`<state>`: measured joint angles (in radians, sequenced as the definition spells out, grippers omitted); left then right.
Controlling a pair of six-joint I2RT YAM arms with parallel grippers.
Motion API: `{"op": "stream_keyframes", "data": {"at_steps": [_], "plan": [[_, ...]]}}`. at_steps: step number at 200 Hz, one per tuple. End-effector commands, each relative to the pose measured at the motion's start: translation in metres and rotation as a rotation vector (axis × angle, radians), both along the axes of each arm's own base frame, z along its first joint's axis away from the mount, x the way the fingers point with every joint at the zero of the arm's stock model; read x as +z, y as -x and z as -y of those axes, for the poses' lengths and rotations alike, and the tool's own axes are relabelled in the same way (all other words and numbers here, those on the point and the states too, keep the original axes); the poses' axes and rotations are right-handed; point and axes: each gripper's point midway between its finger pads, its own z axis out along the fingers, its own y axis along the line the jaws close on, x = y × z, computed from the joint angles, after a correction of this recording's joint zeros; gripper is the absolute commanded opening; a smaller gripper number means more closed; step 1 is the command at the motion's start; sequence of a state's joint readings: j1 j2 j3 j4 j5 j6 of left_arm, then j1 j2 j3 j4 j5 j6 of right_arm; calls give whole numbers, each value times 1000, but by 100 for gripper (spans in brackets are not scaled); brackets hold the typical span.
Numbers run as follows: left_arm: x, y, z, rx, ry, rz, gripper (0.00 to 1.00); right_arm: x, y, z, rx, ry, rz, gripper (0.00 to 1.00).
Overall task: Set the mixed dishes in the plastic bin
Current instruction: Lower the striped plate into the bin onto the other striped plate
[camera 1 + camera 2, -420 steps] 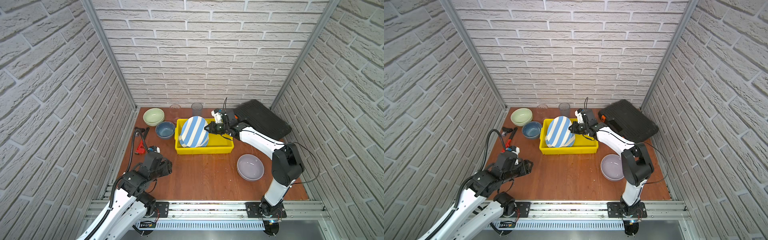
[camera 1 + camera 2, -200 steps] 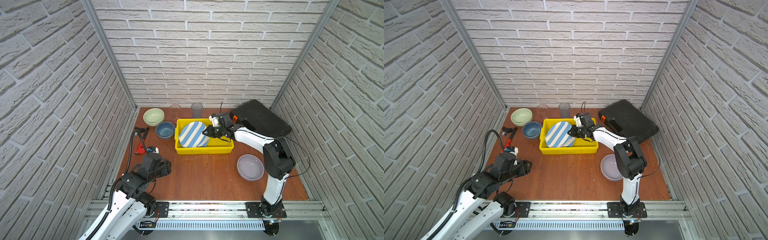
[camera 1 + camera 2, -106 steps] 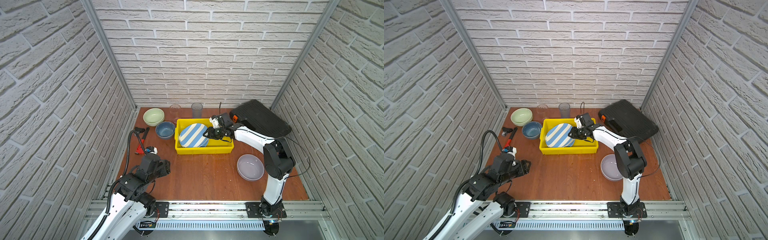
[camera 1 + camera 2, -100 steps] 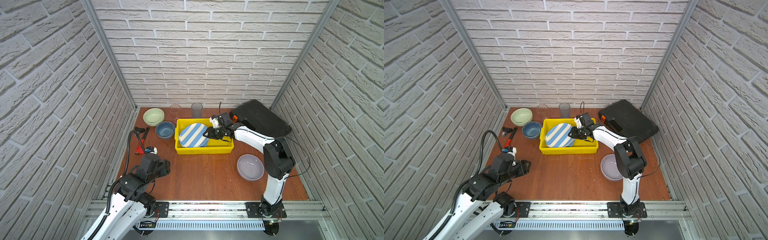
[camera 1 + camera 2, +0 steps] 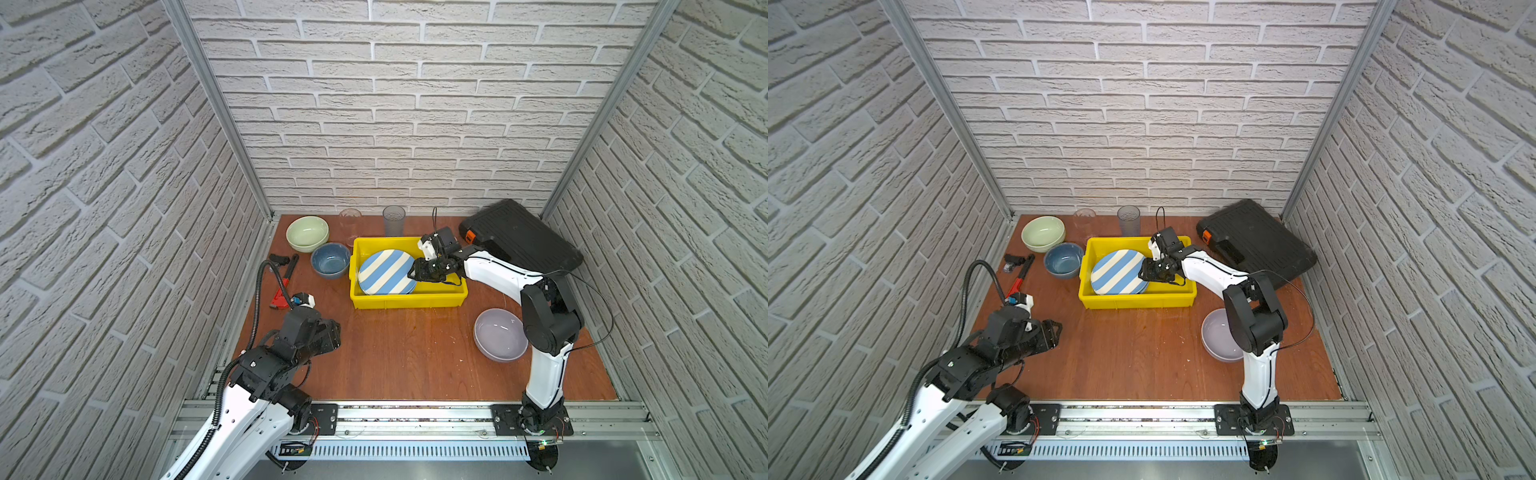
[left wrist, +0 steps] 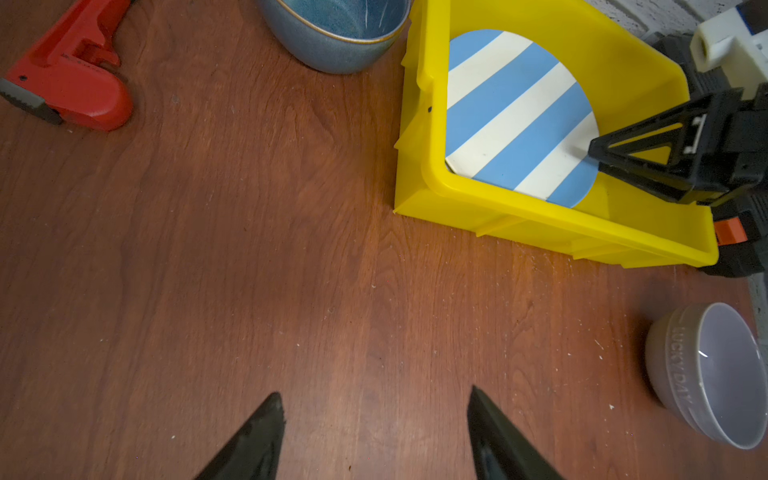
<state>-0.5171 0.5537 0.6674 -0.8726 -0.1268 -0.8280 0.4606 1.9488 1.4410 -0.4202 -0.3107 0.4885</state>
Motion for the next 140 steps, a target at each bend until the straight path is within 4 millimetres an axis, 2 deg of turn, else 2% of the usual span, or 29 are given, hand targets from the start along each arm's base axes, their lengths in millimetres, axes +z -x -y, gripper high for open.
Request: {"op": "stream_keyframes", "data": {"at_steps": [1,68,101,140], "plan": [[3,-1,-3,13,-8,9,70,3,-3,-11,29,-6,24,45],[5,-2,-3,10,-11,4,70,5,2,-7,36,23,24,49],[5,-4,-1,8,-12,4,70,20,3,-1,43,52,54,50],[4,-7,2,3,-8,-1,70,39,7,15,47,129,98,55]]}}
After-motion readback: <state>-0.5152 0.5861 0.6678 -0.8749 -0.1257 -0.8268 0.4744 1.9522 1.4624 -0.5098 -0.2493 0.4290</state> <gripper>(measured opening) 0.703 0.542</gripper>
